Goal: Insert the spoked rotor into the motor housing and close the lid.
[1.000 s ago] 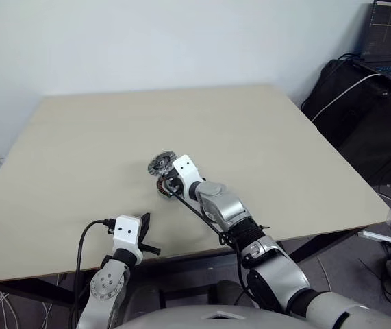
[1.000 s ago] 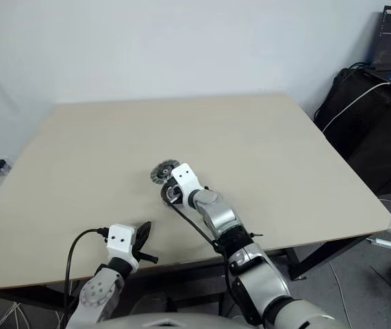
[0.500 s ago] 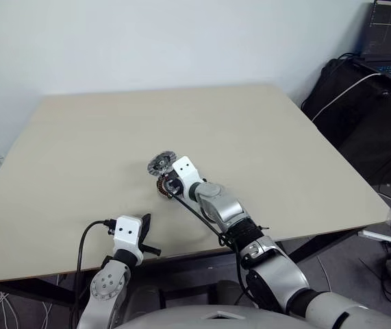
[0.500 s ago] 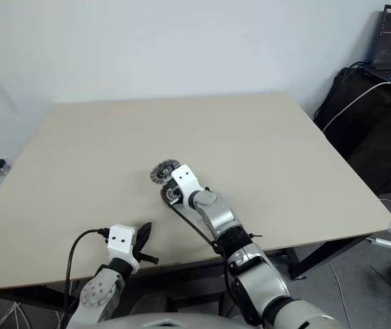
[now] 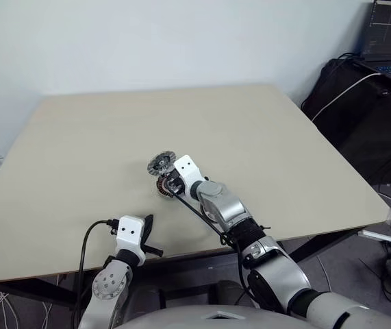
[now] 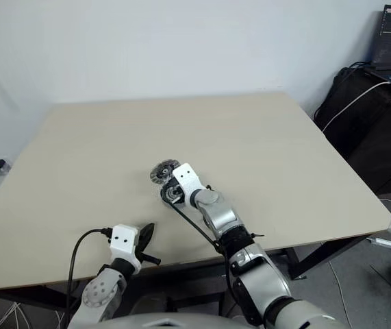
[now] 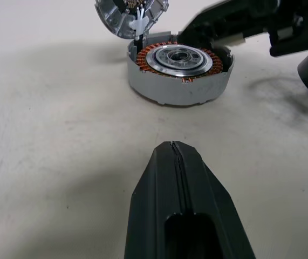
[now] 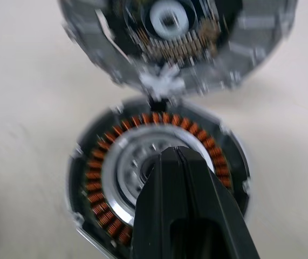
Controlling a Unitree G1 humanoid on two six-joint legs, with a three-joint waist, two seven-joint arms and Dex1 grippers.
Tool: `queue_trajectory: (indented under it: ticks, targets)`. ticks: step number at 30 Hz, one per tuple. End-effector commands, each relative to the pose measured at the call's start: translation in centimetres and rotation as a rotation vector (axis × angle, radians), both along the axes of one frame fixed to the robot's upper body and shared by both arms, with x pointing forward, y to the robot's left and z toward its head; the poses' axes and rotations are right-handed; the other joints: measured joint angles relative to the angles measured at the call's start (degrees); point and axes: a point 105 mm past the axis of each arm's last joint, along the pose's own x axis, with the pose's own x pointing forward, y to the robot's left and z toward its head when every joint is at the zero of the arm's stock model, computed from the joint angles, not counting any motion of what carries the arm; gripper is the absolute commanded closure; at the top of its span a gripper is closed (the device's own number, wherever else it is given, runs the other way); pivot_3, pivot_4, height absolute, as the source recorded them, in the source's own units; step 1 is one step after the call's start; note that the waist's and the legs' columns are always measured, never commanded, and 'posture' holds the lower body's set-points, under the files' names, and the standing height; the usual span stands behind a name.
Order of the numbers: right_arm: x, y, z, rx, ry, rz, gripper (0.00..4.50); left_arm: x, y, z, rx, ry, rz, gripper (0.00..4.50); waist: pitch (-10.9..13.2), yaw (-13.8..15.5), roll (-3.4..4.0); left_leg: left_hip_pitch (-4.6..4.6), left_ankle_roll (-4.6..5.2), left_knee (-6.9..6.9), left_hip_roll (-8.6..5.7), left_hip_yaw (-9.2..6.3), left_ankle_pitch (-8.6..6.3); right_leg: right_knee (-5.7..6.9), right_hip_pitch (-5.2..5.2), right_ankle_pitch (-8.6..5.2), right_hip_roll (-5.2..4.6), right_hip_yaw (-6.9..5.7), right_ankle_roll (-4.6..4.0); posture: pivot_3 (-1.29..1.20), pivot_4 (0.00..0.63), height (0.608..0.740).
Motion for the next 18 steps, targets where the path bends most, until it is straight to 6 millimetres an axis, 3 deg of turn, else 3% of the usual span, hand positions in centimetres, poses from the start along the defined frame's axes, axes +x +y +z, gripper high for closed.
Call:
queue_trajectory:
  ticks: [1,8,11,15,18]
  targets:
    - [0.2,1.6,2.6,0.074,-0.088,0.035,4.48,0.5,-0.3,1.6,-0.014,-0.058,-0.011,4.50,0.0,0.0,0.00,0.00,0.00,0.00,0.00,0.00,0.00,0.00,0.00,0.00,0.00,0.00,0.00,0.00,0.000,0.740]
    - [0.3,1.8,1.6,0.045,-0.075,0.035,4.48,0.4,-0.3,1.7,-0.013,-0.058,-0.007,4.50,0.0,0.0,-0.02,0.00,0.00,0.01,0.00,0.01,0.00,0.01,0.01,0.00,0.00,0.00,0.00,0.00,0.000,0.740]
    - [0.3,1.0,0.5,0.012,-0.054,0.015,4.48,0.3,-0.3,1.7,-0.015,-0.058,-0.008,4.50,0.0,0.0,-0.01,0.00,0.00,0.01,0.00,0.02,0.00,0.01,0.00,0.01,0.00,0.01,-0.01,0.00,0.000,0.740]
    - [0.2,-1.5,-1.3,-0.041,-0.008,-0.025,4.48,0.2,-0.4,1.7,-0.016,-0.056,-0.010,4.50,0.0,0.1,-0.03,0.00,0.00,0.01,0.00,0.03,0.00,0.00,0.01,0.02,0.00,0.01,-0.03,0.00,0.000,0.740]
    - [-0.2,-2.3,-1.4,-0.031,0.006,-0.029,4.48,0.2,-0.3,1.7,-0.017,-0.054,-0.013,4.50,-0.1,0.1,0.06,0.01,0.00,0.01,0.00,0.03,0.00,0.00,0.01,0.01,0.00,0.03,-0.02,0.00,0.000,0.740]
